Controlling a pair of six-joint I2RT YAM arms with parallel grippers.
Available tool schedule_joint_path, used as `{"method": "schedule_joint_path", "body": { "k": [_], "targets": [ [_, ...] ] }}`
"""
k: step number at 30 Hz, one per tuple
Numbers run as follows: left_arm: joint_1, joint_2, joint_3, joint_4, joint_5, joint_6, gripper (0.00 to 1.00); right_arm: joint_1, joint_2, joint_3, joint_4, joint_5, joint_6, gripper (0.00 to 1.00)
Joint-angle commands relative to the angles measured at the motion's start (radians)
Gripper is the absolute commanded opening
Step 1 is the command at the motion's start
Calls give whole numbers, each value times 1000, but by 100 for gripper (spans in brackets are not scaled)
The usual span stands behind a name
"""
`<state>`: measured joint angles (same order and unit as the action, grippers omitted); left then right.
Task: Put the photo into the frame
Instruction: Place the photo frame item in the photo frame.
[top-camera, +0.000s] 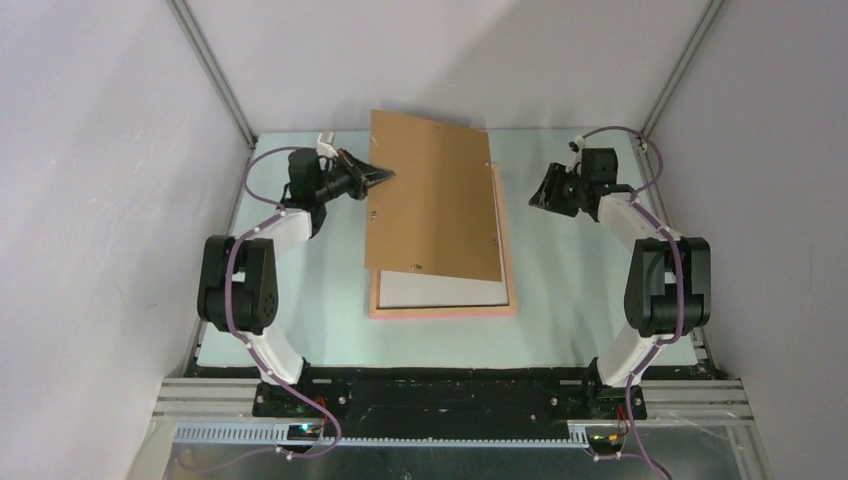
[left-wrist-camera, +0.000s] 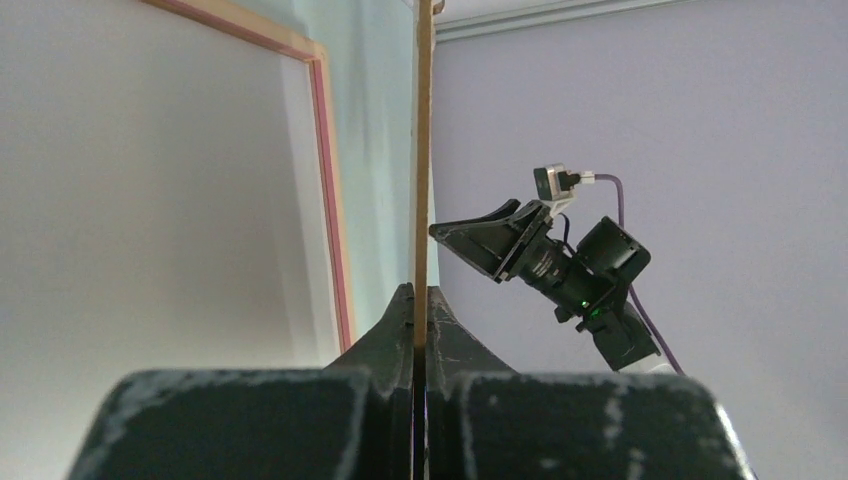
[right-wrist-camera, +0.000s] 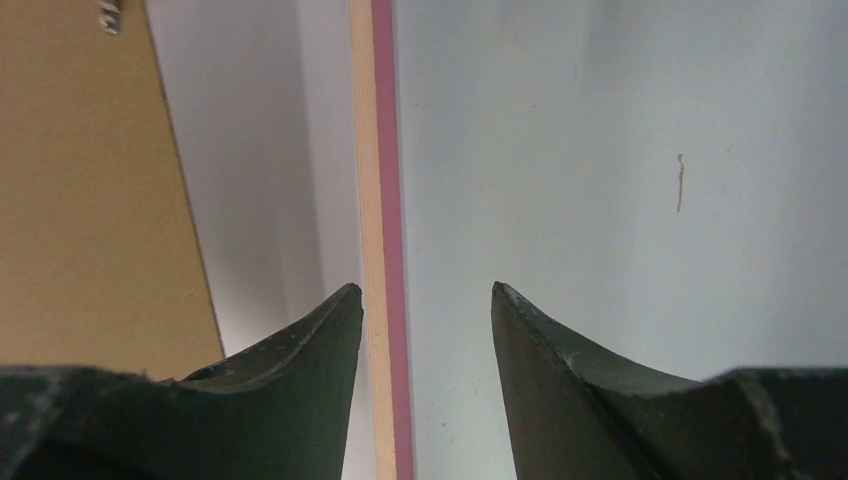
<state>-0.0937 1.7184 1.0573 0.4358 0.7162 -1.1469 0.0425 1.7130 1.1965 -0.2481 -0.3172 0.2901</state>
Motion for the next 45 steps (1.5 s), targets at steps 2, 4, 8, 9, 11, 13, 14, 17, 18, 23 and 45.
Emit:
{"method": "schedule_joint_path", "body": {
  "k": [2,4,8,9,11,13,14,17,18,23,45],
  "targets": [
    [-24,9,-26,154,24,-53,0,-32,-12,4,42,-100,-39,54],
    [-26,12,-44,163,15,-51,0,-33,-5,3,36,-137,-51,54],
    [-32,6,-81,166,-12,-34,0,-33,-13,-26,59,-166,-60,52],
    [-33,4,-90,166,-16,-31,0,-33,-18,-38,68,-170,-62,52],
    [-34,5,-99,165,-23,-30,0,-48,-26,-53,77,-181,-65,52],
    [-38,8,-104,165,-29,-34,0,-68,-32,-67,89,-204,-66,51],
    [-40,12,-106,165,-31,-36,0,-73,-35,-70,93,-222,-66,51],
    [-45,17,-112,166,-39,-39,0,-90,-39,-76,107,-237,-65,50],
    [-48,20,-114,166,-42,-40,0,-93,-42,-78,109,-244,-64,50],
    [-52,23,-125,164,-57,-33,0,-110,-48,-80,126,-263,-65,49],
    [-73,90,-86,151,-54,1,0,-118,-44,-89,136,-253,-120,50]
  ]
}}
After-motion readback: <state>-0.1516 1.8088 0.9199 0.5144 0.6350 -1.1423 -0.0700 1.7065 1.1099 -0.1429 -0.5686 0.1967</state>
